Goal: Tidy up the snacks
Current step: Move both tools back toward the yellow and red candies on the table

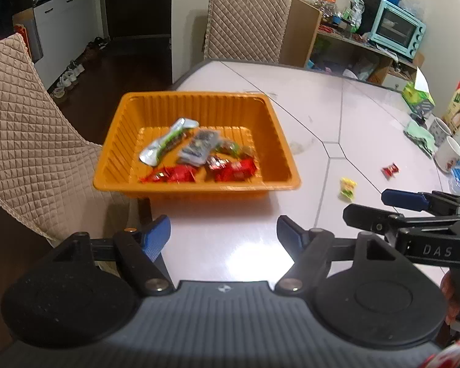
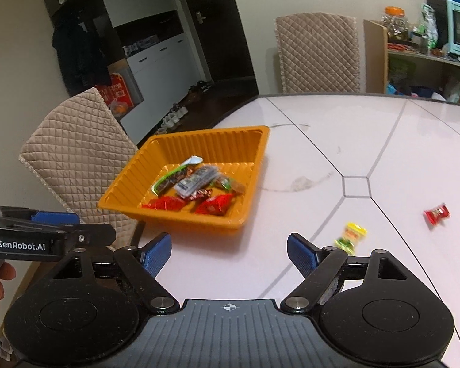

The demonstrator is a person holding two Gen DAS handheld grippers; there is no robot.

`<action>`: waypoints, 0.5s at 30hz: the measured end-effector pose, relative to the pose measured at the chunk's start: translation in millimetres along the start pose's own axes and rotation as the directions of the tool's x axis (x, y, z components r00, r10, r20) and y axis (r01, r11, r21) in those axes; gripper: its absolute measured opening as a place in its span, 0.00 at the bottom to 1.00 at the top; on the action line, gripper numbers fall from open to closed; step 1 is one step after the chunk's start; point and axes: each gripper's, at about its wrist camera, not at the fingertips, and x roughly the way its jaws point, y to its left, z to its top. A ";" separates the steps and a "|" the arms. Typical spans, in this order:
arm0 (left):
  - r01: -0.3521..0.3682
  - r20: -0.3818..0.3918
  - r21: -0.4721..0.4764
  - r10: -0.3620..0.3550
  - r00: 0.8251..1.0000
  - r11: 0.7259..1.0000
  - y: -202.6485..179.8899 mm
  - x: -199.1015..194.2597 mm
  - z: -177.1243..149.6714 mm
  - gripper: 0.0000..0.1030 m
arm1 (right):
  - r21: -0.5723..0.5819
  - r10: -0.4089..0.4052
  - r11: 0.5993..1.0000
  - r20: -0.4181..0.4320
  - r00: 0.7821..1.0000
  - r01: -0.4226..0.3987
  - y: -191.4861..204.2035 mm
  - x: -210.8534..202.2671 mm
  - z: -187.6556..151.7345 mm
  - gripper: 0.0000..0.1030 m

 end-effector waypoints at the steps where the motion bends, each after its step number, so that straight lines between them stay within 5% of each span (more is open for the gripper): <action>1: 0.003 -0.006 0.001 -0.003 1.000 1.000 -3.4 -1.6 -3.6 0.73 | 0.004 -0.003 1.000 0.000 1.000 0.003 -2.2 -4.7 -3.4 0.80; 15: 0.045 -0.047 0.039 -0.044 0.998 0.998 -43.3 -10.2 -36.4 0.75 | 0.049 -0.048 0.998 -0.015 0.999 0.049 -29.7 -50.3 -41.5 0.80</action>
